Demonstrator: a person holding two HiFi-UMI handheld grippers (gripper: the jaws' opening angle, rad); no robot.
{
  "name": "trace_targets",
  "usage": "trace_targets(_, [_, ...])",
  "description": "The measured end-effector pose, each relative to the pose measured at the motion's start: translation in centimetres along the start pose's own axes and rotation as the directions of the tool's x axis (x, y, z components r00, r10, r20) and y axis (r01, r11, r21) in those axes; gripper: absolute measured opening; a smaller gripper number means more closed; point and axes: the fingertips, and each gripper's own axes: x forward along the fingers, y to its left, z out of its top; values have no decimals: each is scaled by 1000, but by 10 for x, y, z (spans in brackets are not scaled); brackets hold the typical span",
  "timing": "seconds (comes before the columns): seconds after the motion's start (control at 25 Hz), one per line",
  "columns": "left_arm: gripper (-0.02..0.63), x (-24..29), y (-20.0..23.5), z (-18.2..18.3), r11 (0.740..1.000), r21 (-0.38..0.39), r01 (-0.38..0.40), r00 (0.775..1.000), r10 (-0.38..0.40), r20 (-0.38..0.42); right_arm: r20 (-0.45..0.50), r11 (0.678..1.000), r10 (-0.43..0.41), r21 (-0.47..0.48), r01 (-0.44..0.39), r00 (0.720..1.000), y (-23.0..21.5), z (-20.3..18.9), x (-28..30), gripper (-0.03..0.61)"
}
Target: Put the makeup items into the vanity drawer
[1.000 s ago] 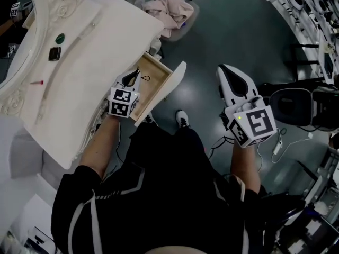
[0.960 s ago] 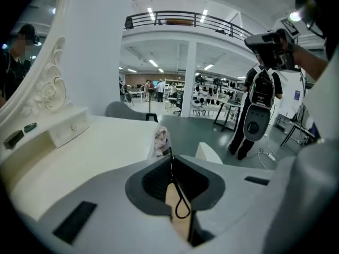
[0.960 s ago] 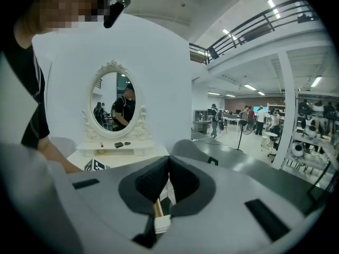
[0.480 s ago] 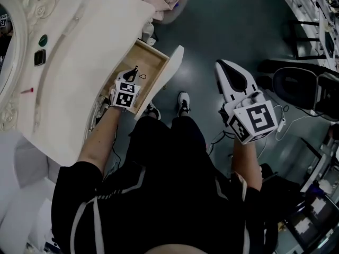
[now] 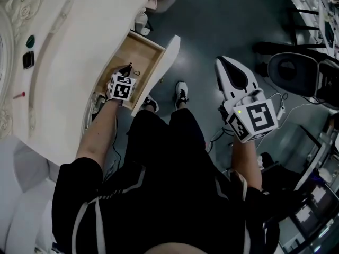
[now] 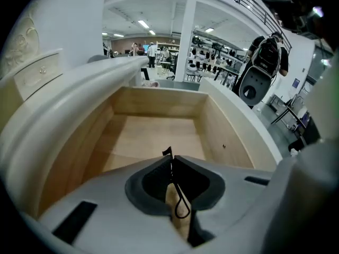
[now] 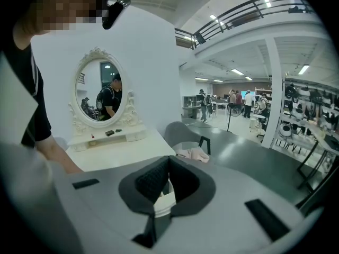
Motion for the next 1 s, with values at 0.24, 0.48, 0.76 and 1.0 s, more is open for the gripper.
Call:
trace_targets(0.24, [23,13,11,-17,1000,-26,-13,999,12,-42,-29,1000,1,2,-1,1000,0,-10,5,5])
trace_targets(0.48, [25,15,8,-21,999,-30,-27,998,25,-55,-40,1000,14,13,-14,999,-1,-17,7,5])
trace_targets(0.76, [25,20,7,-16,999,-33,-26,997,24,-70,-41,1000,29,3,-29,999,-3,-17,9,5])
trace_targets(1.0, [28,20,10,-19,998,-59,-28,998,24,-62,-37,1000,10,20,-9,999,-8,-18,8,5])
